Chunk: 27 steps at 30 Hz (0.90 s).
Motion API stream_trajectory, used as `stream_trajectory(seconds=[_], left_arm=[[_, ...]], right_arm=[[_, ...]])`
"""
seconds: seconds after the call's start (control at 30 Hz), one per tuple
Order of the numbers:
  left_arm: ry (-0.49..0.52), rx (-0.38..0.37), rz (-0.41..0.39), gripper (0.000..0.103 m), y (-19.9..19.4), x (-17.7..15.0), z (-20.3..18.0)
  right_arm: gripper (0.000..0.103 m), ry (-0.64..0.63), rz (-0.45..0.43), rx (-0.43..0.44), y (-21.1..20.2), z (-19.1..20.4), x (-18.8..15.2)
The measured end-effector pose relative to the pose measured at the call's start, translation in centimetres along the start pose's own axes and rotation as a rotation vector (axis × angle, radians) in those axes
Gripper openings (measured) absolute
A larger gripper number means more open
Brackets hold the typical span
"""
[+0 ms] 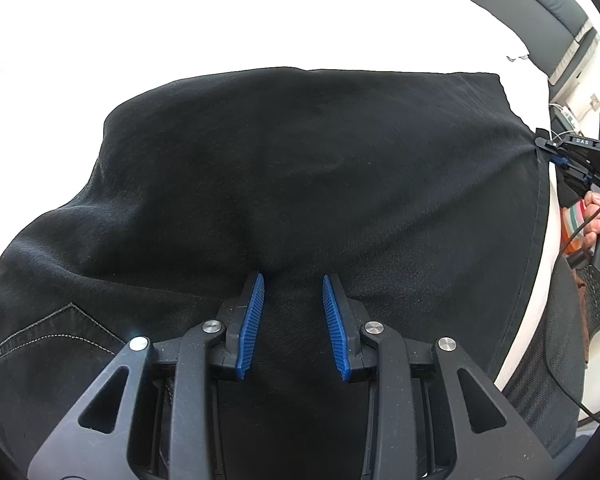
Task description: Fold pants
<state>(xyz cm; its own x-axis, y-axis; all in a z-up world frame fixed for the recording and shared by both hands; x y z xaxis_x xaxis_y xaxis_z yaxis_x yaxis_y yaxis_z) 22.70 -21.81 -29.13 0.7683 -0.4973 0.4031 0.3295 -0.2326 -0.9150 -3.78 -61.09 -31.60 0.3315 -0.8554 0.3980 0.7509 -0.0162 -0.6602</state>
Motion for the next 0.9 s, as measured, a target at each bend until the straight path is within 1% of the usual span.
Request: stream_trajectory(seconds=[0.17, 0.23, 0.33, 0.37, 0.4, 0.43, 0.47, 0.5, 0.53, 0.57, 0.6, 0.67, 0.77, 0.8, 0.9], left_arm=[[0.0, 0.016, -0.004, 0.029, 0.1, 0.4, -0.1], [-0.004, 0.017, -0.008, 0.03, 0.1, 0.4, -0.2], [-0.003, 0.02, -0.016, 0.03, 0.1, 0.3, -0.1], [-0.004, 0.02, -0.019, 0.03, 0.1, 0.1, -0.1], [-0.005, 0.02, -0.021, 0.03, 0.1, 0.0, -0.1], [-0.004, 0.021, -0.023, 0.03, 0.1, -0.1, -0.1], [-0.004, 0.022, -0.025, 0.03, 0.1, -0.1, -0.1], [-0.004, 0.024, -0.027, 0.03, 0.1, -0.2, -0.1], [-0.006, 0.025, -0.029, 0.03, 0.1, -0.2, -0.1], [-0.006, 0.027, -0.031, 0.03, 0.1, -0.3, -0.1], [-0.005, 0.029, -0.033, 0.03, 0.1, -0.4, -0.1], [-0.005, 0.033, -0.034, 0.03, 0.1, -0.5, -0.2], [-0.007, 0.036, -0.032, 0.03, 0.0, -0.4, -0.3], [-0.007, 0.037, -0.032, 0.03, 0.0, -0.4, -0.3], [-0.009, 0.04, -0.03, 0.03, 0.0, -0.3, -0.4]], right_arm=[[0.01, 0.007, 0.007, 0.01, 0.4, -0.3, 0.1], [0.01, 0.027, 0.024, 0.026, 0.8, -0.7, 0.2], [0.01, 0.104, 0.05, 0.118, 1.3, -1.7, 0.3], [0.014, 0.125, 0.058, 0.151, 1.1, -1.9, 0.4], [0.016, 0.136, 0.059, 0.164, 0.6, -2.1, 0.5], [0.016, 0.136, 0.044, 0.156, -0.1, -2.4, 0.8], [0.027, 0.123, 0.023, 0.126, -1.0, -2.6, 1.3], [0.054, 0.104, -0.007, 0.041, -2.1, -3.4, 1.8], [0.061, 0.09, -0.047, -0.038, -3.3, -4.1, 2.3], [0.062, 0.089, -0.092, -0.073, -4.5, -4.5, 2.9], [0.062, 0.095, -0.112, -0.06, -5.2, -4.3, 3.3], [0.062, 0.073, -0.117, -0.017, -5.9, -2.9, 3.7], [0.061, -0.047, -0.073, 0.041, -5.4, 1.1, 3.1], [0.057, -0.086, -0.047, 0.078, -4.8, 2.6, 2.6], [0.056, -0.184, 0.022, 0.142, -2.6, 6.2, 1.2]])
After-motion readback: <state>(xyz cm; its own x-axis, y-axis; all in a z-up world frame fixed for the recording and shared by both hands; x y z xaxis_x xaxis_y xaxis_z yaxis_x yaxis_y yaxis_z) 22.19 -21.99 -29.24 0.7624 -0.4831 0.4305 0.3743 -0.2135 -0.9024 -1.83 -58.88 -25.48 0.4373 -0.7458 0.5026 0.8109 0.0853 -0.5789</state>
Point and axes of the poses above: each gripper's, at about its wrist camera, not at the fingertips, and y roughly the way its jaws point, z to its left, x to its top, the point moved 10 cm from there along y, roughly the way its jaws point, and after that the axes turned 6 degrees about x, right-handed, at the moved point
